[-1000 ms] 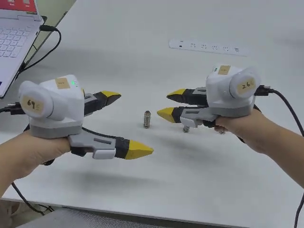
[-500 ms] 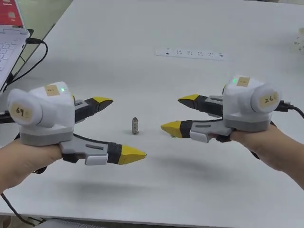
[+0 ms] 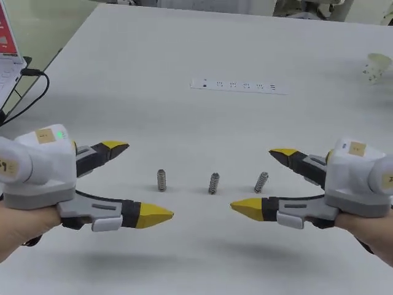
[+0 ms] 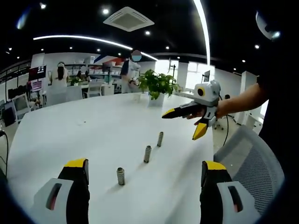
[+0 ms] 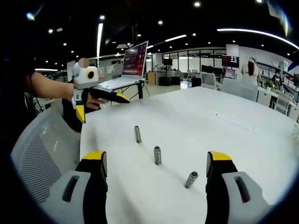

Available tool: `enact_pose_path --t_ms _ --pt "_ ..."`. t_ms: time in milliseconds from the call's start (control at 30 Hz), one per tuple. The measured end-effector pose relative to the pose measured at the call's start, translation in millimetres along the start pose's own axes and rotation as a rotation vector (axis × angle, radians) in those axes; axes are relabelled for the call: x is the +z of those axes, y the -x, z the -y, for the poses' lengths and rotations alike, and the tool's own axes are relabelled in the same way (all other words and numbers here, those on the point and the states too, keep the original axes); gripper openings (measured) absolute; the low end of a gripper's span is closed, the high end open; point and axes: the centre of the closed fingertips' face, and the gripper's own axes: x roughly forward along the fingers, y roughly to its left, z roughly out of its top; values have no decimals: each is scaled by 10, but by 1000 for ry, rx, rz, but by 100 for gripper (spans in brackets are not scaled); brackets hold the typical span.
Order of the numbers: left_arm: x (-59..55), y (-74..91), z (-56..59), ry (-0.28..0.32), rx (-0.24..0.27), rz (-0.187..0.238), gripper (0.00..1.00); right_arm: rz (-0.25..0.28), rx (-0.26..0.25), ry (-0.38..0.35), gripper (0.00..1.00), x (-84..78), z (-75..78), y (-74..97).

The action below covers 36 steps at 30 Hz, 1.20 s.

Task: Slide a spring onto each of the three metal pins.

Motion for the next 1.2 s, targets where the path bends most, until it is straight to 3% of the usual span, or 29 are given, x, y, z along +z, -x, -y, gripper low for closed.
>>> enact_pose_path --t_ms 300,500,600,833,967,1033,1200 --pt "-59 -1 41 13 4 -2 98 -1 -26 -79 99 -139 55 163" --pt "-103 89 13 37 19 10 98 1 -33 -109 99 -225 74 263" --pt "-125 121 38 45 16 22 98 -5 -36 -104 99 -264 85 286" --pt "-197 155 43 47 19 -1 98 -12 -20 -76 99 -269 52 360" --pt "-203 160 35 53 22 4 98 -20 -21 -34 99 -354 73 428" --pt "-218 160 61 57 18 7 98 -37 -30 -38 99 -420 64 446" --pt "-279 180 129 65 13 0 98 -21 -45 -56 99 -433 39 491"
